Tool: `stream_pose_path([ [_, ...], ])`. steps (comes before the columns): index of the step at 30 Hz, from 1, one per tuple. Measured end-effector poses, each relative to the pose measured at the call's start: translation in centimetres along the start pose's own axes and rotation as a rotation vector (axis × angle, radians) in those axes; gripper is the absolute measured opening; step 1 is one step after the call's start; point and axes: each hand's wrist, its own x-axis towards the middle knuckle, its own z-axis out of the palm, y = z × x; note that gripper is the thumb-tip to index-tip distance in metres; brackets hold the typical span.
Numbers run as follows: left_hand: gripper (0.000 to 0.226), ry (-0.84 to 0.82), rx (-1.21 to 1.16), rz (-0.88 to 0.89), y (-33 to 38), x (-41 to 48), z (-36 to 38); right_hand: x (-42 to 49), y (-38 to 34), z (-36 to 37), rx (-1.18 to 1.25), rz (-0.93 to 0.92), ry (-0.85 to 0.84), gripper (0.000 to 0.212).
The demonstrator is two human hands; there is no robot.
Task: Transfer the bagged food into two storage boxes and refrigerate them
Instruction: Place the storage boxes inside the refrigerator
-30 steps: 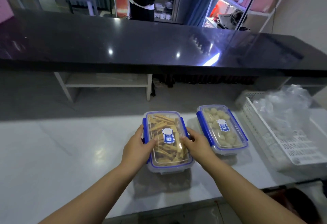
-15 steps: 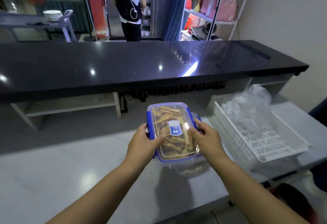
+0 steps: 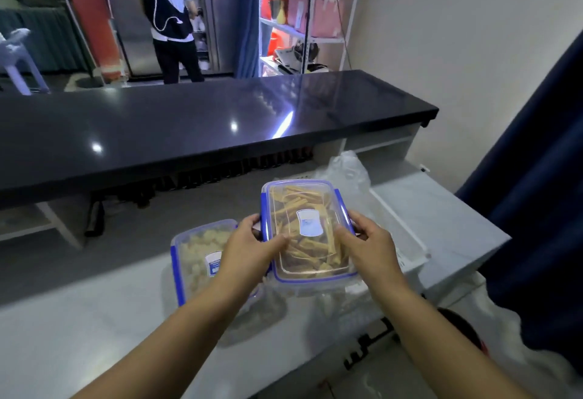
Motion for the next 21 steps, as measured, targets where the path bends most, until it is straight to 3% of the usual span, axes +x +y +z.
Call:
stream_pose_path([
  [6,0.045,-0.218,0.083,0.039,0.9,2.4,7.5,-0.1,1.1,-7.1,0.016,0.081,0.17,0.02],
  [18,0.043,-0.795,0.201,0.053,0.5,1.9,25.6,-6.1,5.1,-20.9,-0.071,0.184,0.75,0.029],
  [21,0.032,-0.908,0.256,0.054,-0.3,0.2,30.0,-8.0,6.6,-24.5,-0.093,0.214,0.861,0.029],
])
